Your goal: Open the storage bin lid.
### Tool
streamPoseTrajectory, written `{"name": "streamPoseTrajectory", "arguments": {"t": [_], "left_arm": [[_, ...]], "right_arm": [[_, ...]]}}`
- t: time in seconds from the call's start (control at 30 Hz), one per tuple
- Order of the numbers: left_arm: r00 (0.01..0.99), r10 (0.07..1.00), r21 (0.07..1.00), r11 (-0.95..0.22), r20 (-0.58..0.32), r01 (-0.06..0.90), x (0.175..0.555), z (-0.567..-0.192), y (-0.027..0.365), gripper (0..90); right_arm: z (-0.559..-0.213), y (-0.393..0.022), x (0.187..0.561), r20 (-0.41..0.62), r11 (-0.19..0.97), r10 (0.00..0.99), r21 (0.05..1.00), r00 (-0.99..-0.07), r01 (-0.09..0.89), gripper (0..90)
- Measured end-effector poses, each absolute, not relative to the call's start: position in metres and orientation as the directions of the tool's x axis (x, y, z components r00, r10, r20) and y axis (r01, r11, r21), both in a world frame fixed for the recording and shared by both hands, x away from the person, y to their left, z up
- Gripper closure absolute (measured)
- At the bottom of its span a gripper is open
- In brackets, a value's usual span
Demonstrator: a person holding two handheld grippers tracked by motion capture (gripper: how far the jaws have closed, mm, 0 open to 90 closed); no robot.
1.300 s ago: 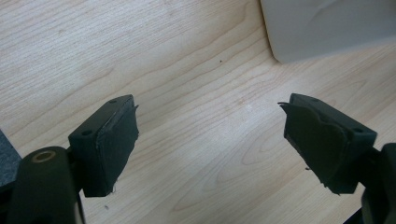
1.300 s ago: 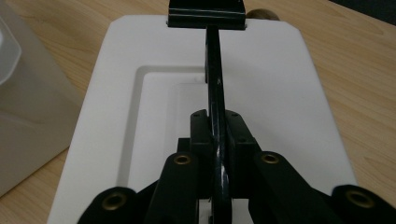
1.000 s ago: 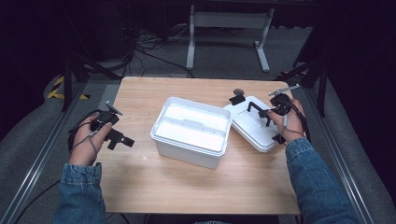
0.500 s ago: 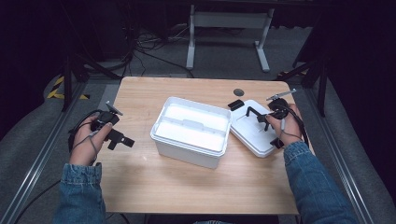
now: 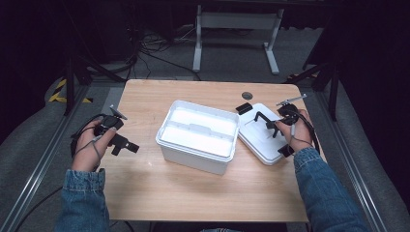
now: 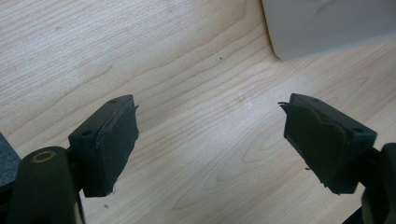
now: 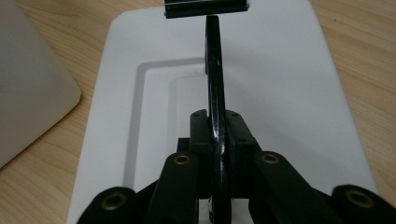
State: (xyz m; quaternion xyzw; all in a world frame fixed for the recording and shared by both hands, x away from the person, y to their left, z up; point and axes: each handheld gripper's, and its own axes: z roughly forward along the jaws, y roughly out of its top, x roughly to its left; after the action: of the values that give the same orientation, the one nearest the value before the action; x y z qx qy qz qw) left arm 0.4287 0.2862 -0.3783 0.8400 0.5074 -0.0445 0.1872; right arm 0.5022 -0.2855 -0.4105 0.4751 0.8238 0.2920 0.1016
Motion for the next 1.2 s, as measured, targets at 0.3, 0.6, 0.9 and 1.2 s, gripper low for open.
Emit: {"name": "streamPoseTrajectory", "arguments": {"t": [0.3, 0.6, 0.9, 1.2], "left_arm": [[0.486, 0.832, 0.268, -0.42, -0.267, 0.867, 0.428, -0.378, 0.285, 18.4], [0.487, 0.834, 0.262, -0.424, -0.261, 0.867, 0.429, -0.378, 0.283, 18.3], [0.487, 0.834, 0.259, -0.426, -0.26, 0.867, 0.43, -0.379, 0.282, 18.3], [0.492, 0.831, 0.258, -0.431, -0.259, 0.865, 0.43, -0.379, 0.28, 18.3]], "right_arm": [[-0.417, -0.287, 0.505, 0.094, 0.381, 0.859, 0.539, -0.504, 0.751, 81.0], [-0.408, -0.296, 0.501, 0.054, 0.337, 0.885, 0.611, -0.462, 0.716, 62.0], [-0.395, -0.296, 0.49, 0.043, 0.335, 0.883, 0.641, -0.468, 0.691, 58.9], [-0.375, -0.281, 0.459, 0.013, 0.396, 0.836, 0.678, -0.548, 0.62, 57.3]]}}
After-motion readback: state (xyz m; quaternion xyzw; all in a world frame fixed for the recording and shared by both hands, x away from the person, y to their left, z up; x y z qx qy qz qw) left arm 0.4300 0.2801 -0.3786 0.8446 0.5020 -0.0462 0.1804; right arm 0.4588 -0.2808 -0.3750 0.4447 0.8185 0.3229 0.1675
